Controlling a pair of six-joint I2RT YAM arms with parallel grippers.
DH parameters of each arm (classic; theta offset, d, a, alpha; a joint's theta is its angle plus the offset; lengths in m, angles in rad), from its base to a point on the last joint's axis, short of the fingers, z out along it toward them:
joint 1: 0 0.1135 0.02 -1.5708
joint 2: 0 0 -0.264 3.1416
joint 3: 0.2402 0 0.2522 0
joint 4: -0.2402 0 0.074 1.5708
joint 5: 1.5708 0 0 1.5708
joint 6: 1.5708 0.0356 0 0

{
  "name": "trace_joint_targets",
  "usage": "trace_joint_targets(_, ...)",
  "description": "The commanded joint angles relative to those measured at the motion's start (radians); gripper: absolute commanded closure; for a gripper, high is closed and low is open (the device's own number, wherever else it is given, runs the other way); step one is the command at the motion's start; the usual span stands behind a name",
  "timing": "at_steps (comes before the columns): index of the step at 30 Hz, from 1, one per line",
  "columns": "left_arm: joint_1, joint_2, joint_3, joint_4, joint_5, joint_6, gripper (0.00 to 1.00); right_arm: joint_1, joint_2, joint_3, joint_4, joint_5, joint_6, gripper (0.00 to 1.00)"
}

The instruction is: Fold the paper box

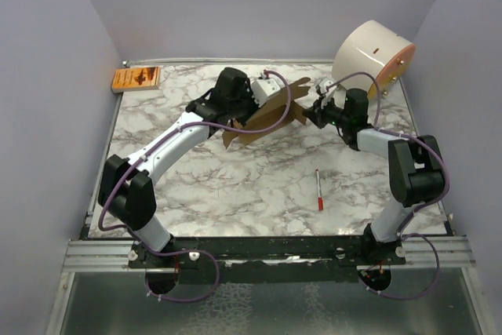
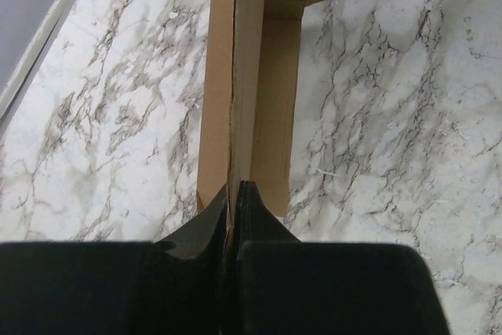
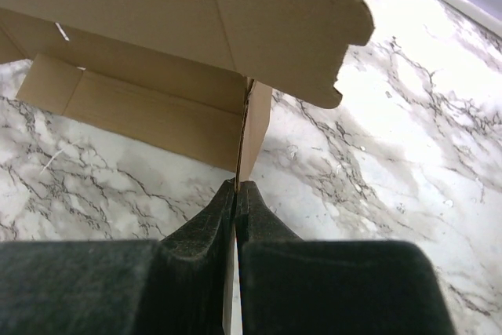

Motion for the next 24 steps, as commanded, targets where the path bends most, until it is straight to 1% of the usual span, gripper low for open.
trace_joint_targets(1, -0.002, -0.006, -0.024, 0.041, -0.039, 0.019, 1.00, 0.012, 0.004, -0.028, 0.111, 0.048, 0.078, 0.99)
trace_joint_targets(5, -0.002, -0.003, -0.026, 0.036, -0.011, 0.019, 1.00, 0.013, 0.010, -0.019, 0.077, 0.031, 0.061, 0.98)
trace_joint_targets(10, -0.002, 0.006, -0.025, 0.011, 0.024, 0.024, 1.00, 0.011, 0.013, -0.020, 0.025, -0.030, 0.003, 0.96)
trace_joint_targets(12, -0.003, 0.004, -0.028, 0.009, 0.037, 0.025, 1.00, 0.011, 0.012, -0.020, 0.011, -0.042, -0.016, 0.93)
trace_joint_targets(14, -0.004, -0.001, -0.034, 0.008, 0.047, 0.031, 1.00, 0.010, 0.011, -0.009, -0.023, -0.075, -0.053, 0.86)
trace_joint_targets(16, -0.004, -0.001, -0.033, 0.002, 0.057, 0.034, 1.00, 0.010, 0.014, 0.006, -0.051, -0.106, -0.069, 0.81)
trace_joint_targets(22, -0.006, -0.002, -0.035, -0.005, 0.073, 0.039, 1.00, -0.013, 0.045, 0.093, -0.212, -0.211, -0.146, 0.74)
trace_joint_targets(24, -0.008, -0.003, -0.035, -0.005, 0.078, 0.042, 1.00, -0.029, 0.059, 0.113, -0.237, -0.250, -0.150, 0.69)
